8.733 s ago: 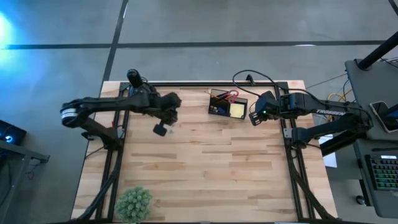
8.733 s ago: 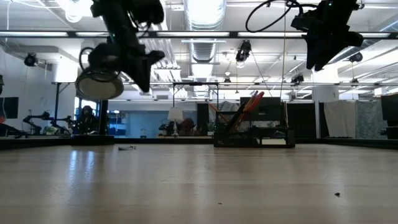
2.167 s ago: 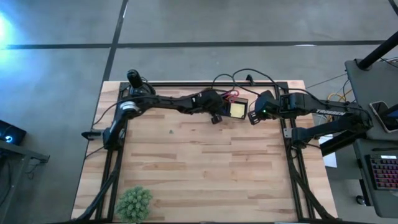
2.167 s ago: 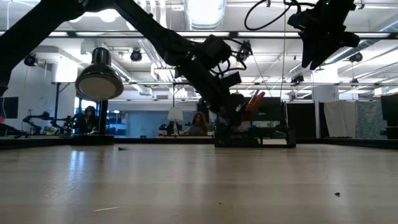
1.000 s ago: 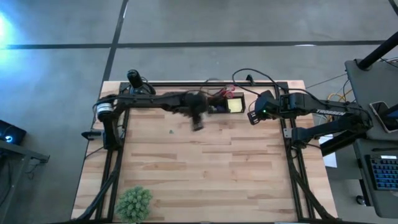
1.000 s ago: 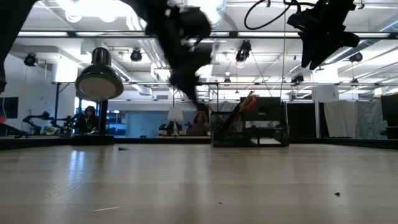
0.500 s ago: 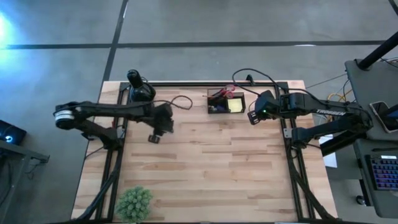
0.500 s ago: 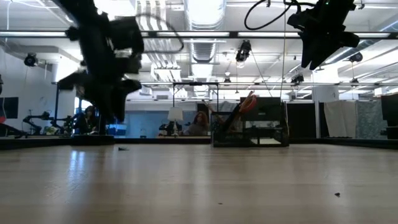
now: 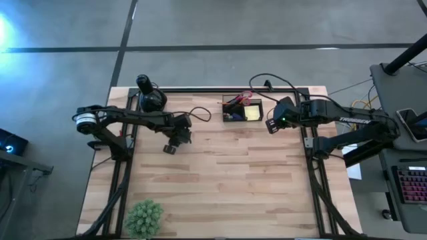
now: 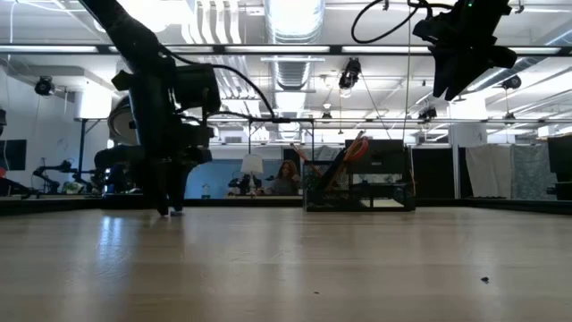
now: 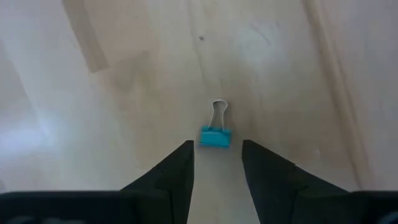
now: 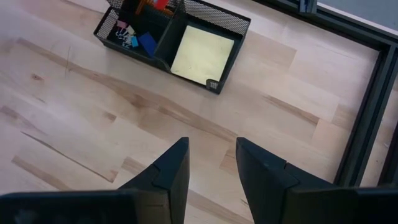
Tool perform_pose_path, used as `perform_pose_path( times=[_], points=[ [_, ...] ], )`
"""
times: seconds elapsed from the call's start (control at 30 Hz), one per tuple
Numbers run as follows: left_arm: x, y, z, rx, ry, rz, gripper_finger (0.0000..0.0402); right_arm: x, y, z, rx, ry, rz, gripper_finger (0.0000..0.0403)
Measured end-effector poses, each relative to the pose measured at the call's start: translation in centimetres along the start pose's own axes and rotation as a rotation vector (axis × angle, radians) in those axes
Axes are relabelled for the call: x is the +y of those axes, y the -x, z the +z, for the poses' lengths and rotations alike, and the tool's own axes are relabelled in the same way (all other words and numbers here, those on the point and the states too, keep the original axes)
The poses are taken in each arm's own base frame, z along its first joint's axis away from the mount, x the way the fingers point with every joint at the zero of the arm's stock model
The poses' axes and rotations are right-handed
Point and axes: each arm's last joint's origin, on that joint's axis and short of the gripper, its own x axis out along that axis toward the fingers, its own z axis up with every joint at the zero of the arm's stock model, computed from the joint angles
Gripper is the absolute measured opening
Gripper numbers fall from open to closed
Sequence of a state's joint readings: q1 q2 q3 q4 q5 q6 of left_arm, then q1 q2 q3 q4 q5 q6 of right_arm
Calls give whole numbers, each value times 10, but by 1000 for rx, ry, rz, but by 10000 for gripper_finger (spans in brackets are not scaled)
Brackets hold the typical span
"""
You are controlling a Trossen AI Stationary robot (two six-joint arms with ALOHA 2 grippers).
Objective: Pick and place office supplies into organizer
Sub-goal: Put the blue binder clip into the desk organizer
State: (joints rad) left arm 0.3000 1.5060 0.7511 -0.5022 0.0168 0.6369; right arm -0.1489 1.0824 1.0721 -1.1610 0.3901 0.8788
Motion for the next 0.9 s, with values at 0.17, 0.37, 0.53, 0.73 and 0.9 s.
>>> perform_pose_path(
  times=[0.17, 0.37, 0.53, 0.73, 0.9],
  points=[
    [2, -1, 0, 0, -21, -8, 123, 0, 0, 0, 0, 0, 0, 123],
    [3, -3, 0, -22, -23, -33, 123, 0, 0, 0, 0, 0, 0, 123],
    [2, -6, 0, -34, -13, -69, 122, 0, 0, 0, 0, 0, 0, 123],
    [1, -7, 0, -34, -12, -87, 77, 0, 0, 0, 0, 0, 0, 123],
    [1, -7, 0, -38, -10, -92, 34, 0, 0, 0, 0, 0, 0, 123]
  ],
)
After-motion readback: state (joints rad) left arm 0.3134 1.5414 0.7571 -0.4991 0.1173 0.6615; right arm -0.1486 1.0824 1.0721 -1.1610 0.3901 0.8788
